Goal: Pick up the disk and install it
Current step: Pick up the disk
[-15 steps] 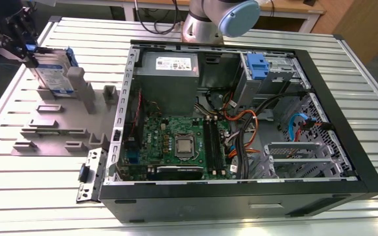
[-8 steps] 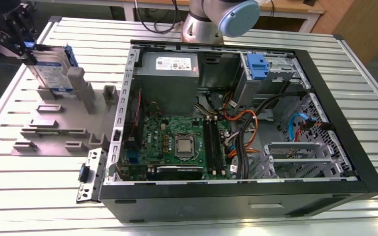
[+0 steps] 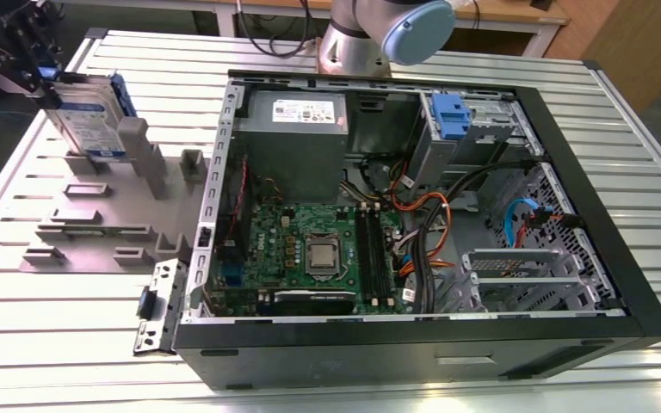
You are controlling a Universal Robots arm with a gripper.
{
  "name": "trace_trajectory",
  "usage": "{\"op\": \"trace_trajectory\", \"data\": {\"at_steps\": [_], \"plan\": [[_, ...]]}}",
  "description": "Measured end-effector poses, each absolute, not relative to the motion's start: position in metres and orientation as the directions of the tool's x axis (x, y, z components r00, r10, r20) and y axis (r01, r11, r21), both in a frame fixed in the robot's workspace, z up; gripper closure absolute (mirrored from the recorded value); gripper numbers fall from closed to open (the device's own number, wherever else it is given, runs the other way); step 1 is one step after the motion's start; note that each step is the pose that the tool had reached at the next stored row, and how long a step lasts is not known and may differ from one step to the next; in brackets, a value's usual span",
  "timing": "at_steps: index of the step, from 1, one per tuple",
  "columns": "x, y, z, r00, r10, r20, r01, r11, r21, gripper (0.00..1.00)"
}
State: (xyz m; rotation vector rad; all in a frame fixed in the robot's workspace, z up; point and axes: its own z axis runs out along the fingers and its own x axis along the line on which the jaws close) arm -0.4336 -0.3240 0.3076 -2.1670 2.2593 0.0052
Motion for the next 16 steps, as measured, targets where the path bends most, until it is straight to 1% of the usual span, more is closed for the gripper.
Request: {"op": "trace_trajectory", "data": {"at_steps": [16], "plan": [[-0.434,-0.324,0.321,-0.042,-0.999,-0.010,-0.999,0.042,-0.006,0.64]]}}
